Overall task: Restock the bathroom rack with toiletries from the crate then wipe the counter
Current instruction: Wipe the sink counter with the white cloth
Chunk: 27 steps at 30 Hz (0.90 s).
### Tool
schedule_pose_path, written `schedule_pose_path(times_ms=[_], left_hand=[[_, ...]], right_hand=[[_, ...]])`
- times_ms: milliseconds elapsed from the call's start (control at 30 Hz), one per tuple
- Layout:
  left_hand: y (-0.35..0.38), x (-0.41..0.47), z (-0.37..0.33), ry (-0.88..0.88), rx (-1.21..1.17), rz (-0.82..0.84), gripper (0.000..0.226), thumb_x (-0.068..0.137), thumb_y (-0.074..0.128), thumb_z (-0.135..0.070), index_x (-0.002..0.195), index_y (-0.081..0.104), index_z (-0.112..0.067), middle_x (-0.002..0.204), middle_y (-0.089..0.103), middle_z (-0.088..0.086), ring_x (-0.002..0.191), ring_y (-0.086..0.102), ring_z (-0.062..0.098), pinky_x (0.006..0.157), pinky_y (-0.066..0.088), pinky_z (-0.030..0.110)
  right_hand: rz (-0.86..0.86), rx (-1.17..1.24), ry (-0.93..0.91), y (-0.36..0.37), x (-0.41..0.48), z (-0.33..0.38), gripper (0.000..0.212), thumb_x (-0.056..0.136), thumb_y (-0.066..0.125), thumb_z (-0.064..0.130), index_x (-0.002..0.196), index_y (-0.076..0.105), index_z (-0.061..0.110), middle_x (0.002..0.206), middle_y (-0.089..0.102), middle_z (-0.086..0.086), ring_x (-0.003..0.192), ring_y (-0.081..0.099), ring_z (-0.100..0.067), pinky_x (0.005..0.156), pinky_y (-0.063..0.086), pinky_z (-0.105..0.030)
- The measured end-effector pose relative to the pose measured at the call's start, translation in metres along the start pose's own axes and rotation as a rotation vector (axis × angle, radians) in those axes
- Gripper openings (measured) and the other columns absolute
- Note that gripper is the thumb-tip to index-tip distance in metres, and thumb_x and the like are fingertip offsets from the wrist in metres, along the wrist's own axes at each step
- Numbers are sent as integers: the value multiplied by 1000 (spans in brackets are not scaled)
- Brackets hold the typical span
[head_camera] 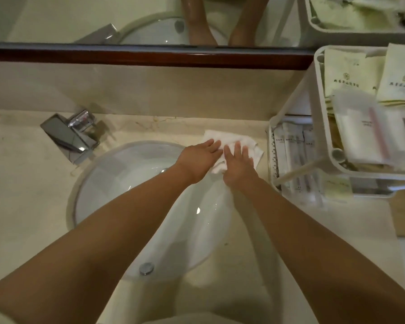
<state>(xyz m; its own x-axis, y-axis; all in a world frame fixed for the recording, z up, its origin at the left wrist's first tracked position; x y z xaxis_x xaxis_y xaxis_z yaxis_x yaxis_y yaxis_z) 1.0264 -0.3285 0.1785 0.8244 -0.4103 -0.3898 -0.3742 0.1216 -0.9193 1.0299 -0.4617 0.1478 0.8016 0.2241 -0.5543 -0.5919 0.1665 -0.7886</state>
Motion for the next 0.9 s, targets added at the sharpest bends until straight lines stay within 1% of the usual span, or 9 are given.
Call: schedule_pose_path(times_ms=[67, 200, 333, 433, 500, 567, 733, 833, 900], left_hand=[[-3, 7, 13, -15, -14, -30, 70, 88, 54, -1, 151, 26, -16, 162, 12, 0, 147, 15, 17, 93, 50, 36], [2, 13, 37, -50, -40, -43, 71, 91, 49, 1, 153, 20, -17, 163, 4, -1, 149, 7, 16, 98, 44, 33], [13, 10, 62, -80, -78, -86, 75, 91, 49, 2, 154, 15, -20, 163, 2, -4, 149, 4, 14, 100, 41, 29], [24, 2, 78, -107, -115, -105, 83, 87, 52, 6, 154, 13, -22, 163, 0, -5, 149, 1, 12, 97, 43, 27], [31, -4, 87, -129, -117, -110, 93, 80, 57, 7, 154, 10, -23, 163, -3, -6, 149, -1, 12, 95, 44, 25], [36, -10, 96, -149, -122, -112, 97, 76, 59, 7, 155, 9, -22, 163, -4, -5, 149, -3, 12, 96, 43, 24], [46, -34, 124, -197, -151, -128, 89, 81, 52, 6, 154, 9, -22, 163, -2, -4, 149, -2, 12, 103, 38, 24], [54, -54, 146, -238, -158, -141, 82, 86, 43, 11, 154, 10, -20, 163, -2, -2, 149, -2, 13, 109, 35, 25], [62, -69, 157, -289, -156, -154, 82, 86, 39, 13, 155, 8, -19, 163, -3, -1, 149, -3, 13, 110, 32, 26]], right_hand=[[-19, -13, 9, -7, 15, 8, 76, 96, 46, 19, 155, -2, 21, 161, -16, -10, 148, -13, -33, 119, 4, -46], [-37, -100, 12, -14, 36, 25, 81, 94, 48, 21, 154, -6, 22, 161, -18, -10, 148, -13, -31, 120, 6, -45], [-43, -138, 0, -14, 48, 46, 78, 98, 44, 24, 154, -10, 21, 160, -21, -10, 148, -16, -31, 121, 2, -45], [-46, -161, -21, -12, 54, 63, 77, 98, 43, 24, 154, -11, 20, 160, -21, -11, 147, -17, -32, 120, 0, -46], [-55, -181, -40, -10, 56, 74, 77, 98, 42, 23, 154, -10, 20, 160, -20, -11, 147, -17, -33, 120, -2, -47], [-58, -193, -61, -8, 58, 85, 76, 97, 41, 23, 154, -10, 19, 160, -19, -12, 147, -17, -33, 120, -3, -47], [-66, -216, -140, 0, 64, 122, 75, 98, 42, 26, 154, -7, 19, 161, -16, -11, 147, -16, -34, 119, -3, -48], [-50, -217, -198, 8, 68, 152, 77, 96, 44, 23, 155, -5, 20, 161, -17, -10, 147, -17, -33, 120, -3, -48], [-41, -218, -240, 11, 70, 172, 79, 95, 47, 20, 154, -5, 21, 161, -17, -9, 147, -17, -32, 120, -2, -47]])
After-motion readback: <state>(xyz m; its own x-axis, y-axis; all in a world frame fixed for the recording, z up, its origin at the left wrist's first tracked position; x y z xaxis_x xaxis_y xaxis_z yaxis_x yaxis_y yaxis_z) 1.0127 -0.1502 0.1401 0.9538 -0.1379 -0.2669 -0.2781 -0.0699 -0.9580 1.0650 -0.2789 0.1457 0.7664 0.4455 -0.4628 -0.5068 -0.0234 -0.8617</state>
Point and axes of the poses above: each hand's wrist, its own x-axis towards the middle knuckle, its own y-axis out of the palm, z = x × y, the point moved 2 cm from there along x, towards the middle knuckle
